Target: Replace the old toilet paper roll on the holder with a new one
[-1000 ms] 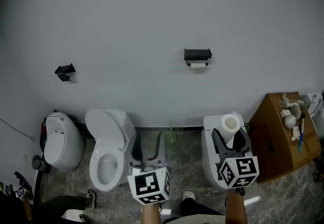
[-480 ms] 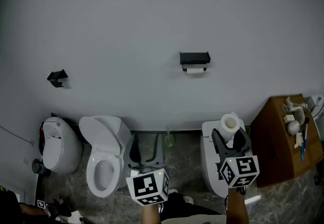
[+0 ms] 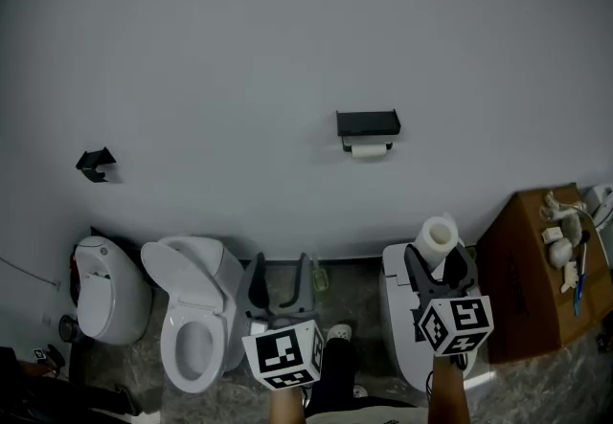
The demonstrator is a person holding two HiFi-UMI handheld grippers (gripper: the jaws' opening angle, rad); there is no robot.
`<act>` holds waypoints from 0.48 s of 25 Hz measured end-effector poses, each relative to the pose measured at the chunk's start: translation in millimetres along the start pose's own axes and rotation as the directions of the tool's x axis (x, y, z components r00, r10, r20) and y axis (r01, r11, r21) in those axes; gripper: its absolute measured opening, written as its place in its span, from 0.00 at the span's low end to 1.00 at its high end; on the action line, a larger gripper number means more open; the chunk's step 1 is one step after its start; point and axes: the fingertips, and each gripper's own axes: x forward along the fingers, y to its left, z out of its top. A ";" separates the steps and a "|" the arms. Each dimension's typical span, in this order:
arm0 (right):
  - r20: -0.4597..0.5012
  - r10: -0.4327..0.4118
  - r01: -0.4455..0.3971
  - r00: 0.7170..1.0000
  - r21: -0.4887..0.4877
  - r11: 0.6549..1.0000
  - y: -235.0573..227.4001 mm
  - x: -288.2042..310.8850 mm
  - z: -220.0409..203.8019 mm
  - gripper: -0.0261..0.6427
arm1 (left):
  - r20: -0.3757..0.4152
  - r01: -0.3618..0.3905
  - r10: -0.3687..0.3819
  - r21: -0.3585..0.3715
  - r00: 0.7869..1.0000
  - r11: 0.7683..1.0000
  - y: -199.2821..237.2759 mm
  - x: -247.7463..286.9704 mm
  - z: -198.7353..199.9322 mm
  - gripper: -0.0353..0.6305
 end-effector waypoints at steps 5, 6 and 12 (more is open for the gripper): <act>0.009 -0.016 0.016 1.000 -0.005 1.000 -9.0 51.0 3.8 0.49 | 0.002 0.010 -0.010 0.009 1.000 1.000 10.7 55.3 -0.7 0.43; 0.011 -0.021 0.021 1.000 -0.007 1.000 -10.8 61.1 4.9 0.49 | 0.002 0.013 -0.013 0.011 1.000 1.000 13.0 67.1 -1.0 0.43; 0.010 -0.053 0.054 0.999 -0.012 0.998 -24.2 126.1 14.8 0.49 | 0.003 0.045 -0.045 0.007 0.999 0.999 24.0 143.6 5.7 0.43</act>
